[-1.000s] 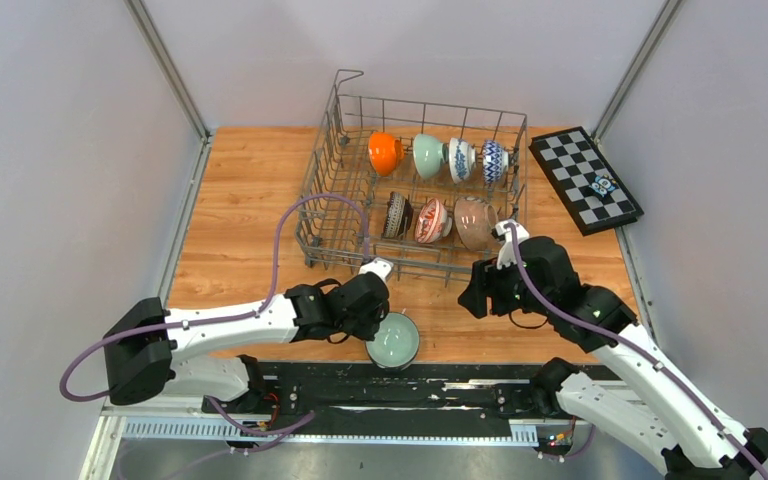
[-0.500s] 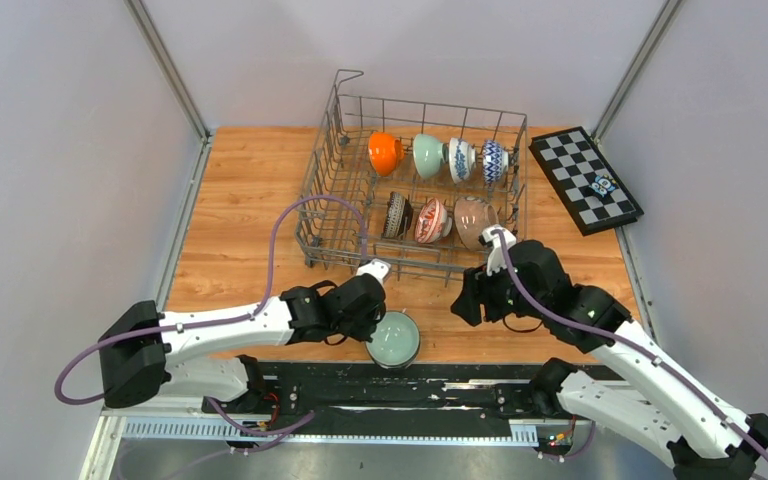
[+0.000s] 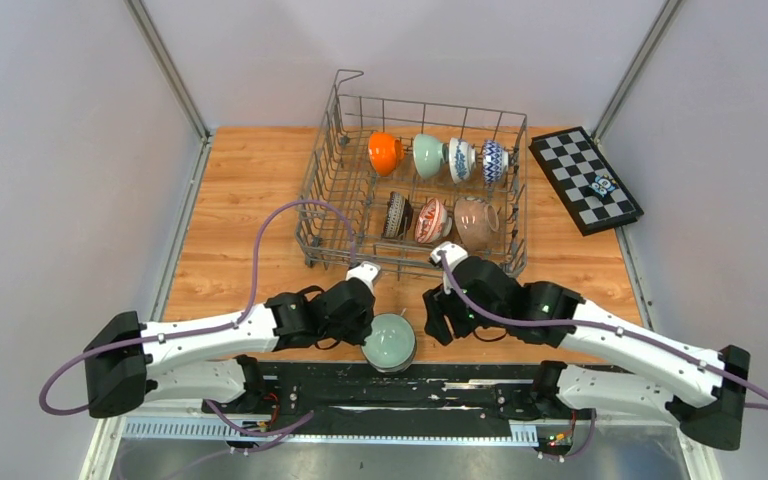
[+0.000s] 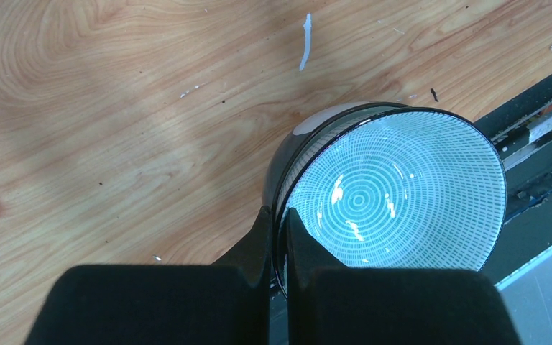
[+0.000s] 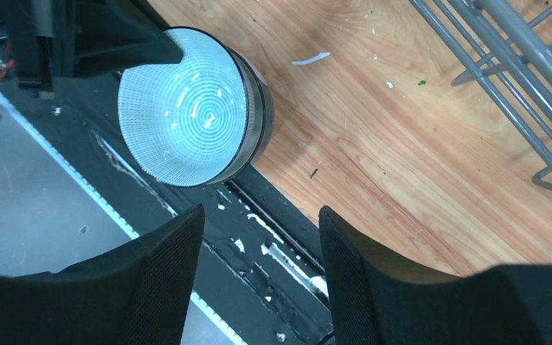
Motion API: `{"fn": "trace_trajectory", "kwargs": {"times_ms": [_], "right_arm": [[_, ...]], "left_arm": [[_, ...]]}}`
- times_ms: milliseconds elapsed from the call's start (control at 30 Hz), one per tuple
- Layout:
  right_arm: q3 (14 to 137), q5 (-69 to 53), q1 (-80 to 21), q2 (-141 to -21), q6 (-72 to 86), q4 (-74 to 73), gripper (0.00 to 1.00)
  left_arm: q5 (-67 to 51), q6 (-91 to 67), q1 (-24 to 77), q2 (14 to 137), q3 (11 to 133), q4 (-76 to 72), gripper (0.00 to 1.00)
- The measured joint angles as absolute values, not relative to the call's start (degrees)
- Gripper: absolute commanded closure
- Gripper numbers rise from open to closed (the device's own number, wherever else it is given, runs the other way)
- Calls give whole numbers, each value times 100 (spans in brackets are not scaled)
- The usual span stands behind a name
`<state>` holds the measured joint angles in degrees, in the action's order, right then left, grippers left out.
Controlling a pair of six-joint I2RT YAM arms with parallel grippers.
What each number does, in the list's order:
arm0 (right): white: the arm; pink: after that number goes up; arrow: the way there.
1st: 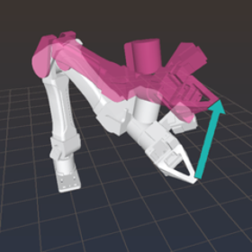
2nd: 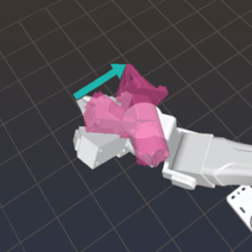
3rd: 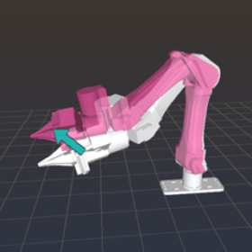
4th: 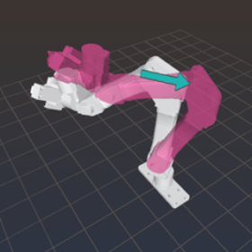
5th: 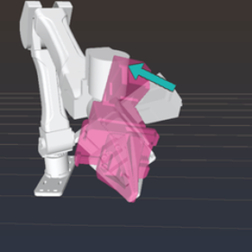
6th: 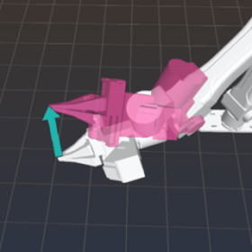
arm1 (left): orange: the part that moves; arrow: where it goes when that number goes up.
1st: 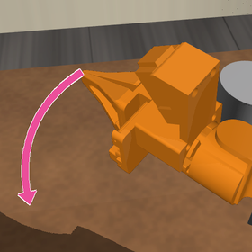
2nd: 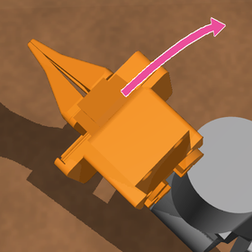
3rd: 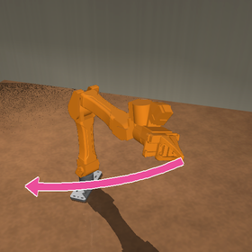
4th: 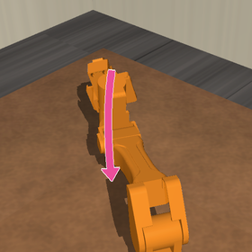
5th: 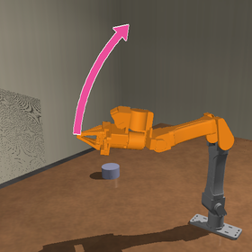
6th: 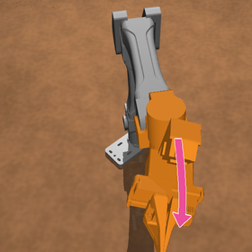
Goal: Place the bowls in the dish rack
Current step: Pick up the bowl from the center of the board.
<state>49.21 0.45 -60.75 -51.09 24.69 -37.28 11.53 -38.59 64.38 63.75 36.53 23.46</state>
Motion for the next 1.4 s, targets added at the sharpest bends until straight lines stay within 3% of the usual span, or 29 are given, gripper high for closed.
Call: {"fn": "trace_trajectory", "kwargs": {"times_ms": [467,767,900,1067,1233,1400], "right_arm": [[5234,934,-6753,-6589,3094,-3247,41],[5330,1127,-6862,-7247,3249,-3107,53],[5415,1199,-6917,-7476,3273,-3085,64],[5459,1323,-6971,-7581,3269,-3124,97],[5459,1452,-7000,-7572,3280,-3162,97],[5461,1522,-7048,-7435,3271,-3175,97]], "left_arm": [[1033,-4158,6436,6036,3275,1900,100],[1013,-4344,6438,5721,3100,1586,100],[1009,-4412,6438,5677,3028,1428,100],[1009,-4436,6438,5671,2978,1415,100],[1011,-4436,6438,5561,2939,1444,100],[1004,-4410,6436,5450,2945,1466,75]]}}
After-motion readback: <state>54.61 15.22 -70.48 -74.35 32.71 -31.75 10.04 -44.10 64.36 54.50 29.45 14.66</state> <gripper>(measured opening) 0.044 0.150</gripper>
